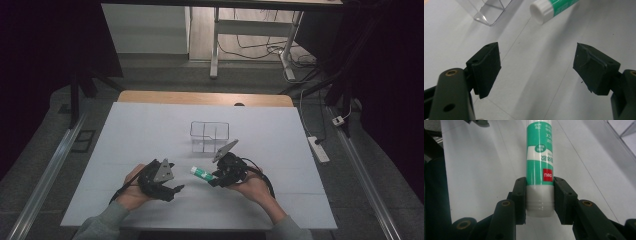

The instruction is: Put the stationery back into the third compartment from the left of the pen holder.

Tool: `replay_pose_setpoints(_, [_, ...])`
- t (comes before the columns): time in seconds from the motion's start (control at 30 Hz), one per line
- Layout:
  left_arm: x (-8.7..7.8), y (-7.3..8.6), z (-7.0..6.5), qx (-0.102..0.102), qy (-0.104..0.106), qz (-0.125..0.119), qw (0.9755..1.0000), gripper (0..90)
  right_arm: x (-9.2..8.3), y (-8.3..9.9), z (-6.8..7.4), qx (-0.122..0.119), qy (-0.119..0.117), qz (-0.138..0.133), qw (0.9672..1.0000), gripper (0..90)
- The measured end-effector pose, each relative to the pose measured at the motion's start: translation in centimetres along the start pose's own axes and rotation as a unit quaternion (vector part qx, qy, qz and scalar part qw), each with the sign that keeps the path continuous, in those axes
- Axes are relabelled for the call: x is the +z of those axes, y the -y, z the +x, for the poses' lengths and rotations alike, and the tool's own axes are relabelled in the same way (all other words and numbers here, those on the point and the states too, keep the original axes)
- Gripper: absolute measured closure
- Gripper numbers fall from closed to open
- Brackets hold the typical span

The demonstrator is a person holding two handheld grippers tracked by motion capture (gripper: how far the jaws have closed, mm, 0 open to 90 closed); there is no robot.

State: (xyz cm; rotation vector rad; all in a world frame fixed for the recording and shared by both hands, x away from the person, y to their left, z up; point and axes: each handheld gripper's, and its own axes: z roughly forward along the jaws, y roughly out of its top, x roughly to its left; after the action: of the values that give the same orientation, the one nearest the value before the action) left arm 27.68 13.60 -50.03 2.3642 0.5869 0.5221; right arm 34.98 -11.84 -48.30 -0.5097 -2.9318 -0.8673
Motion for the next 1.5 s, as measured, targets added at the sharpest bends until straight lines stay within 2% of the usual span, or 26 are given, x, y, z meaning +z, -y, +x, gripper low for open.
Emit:
replay_pose_setpoints(0.33, [0.9, -0.7, -0.7, 0.033, -0.006, 0.008, 0.9994, 20.8, 1.5, -1.2, 0.7, -0.019, -0.015, 0.023, 0.9994, 65.3])
replay_pose_setpoints(0.43, [1.2, -0.9, -0.8, 0.036, -0.003, 0.005, 0.9993, 21.4, 1.5, -1.4, 0.6, -0.019, -0.018, 0.020, 0.9995, 65.3])
replay_pose_setpoints(0.73, [1.8, -1.7, -1.3, 0.070, -0.009, 0.009, 0.9974, 23.9, 2.1, -2.0, 0.8, -0.026, -0.024, 0.027, 0.9990, 65.3])
replay_pose_setpoints(0.93, [2.1, -2.0, -1.3, 0.091, 0.005, 0.004, 0.9958, 29.4, 2.2, -2.1, 0.9, -0.031, -0.038, 0.030, 0.9983, 65.3])
replay_pose_setpoints(1.1, [2.4, -2.1, -1.7, 0.118, 0.010, 0.012, 0.9929, 35.9, 2.2, -2.2, 0.9, -0.034, -0.044, 0.029, 0.9980, 65.3])
replay_pose_setpoints(1.2, [2.6, -2.1, -2.0, 0.137, -0.001, 0.018, 0.9904, 42.3, 2.2, -2.2, 0.9, -0.034, -0.048, 0.028, 0.9979, 65.3])
replay_pose_setpoints(1.27, [2.8, -2.1, -2.0, 0.143, -0.001, 0.021, 0.9895, 46.4, 2.1, -2.2, 0.9, -0.036, -0.050, 0.028, 0.9978, 65.3])
replay_pose_setpoints(1.4, [3.2, -2.1, -2.2, 0.162, -0.007, 0.036, 0.9861, 52.5, 2.0, -2.2, 0.8, -0.033, -0.056, 0.019, 0.9977, 65.3])
replay_pose_setpoints(1.5, [3.4, -2.1, -2.4, 0.168, -0.002, 0.042, 0.9849, 56.0, 1.9, -2.2, 0.9, -0.033, -0.054, 0.019, 0.9978, 65.3])
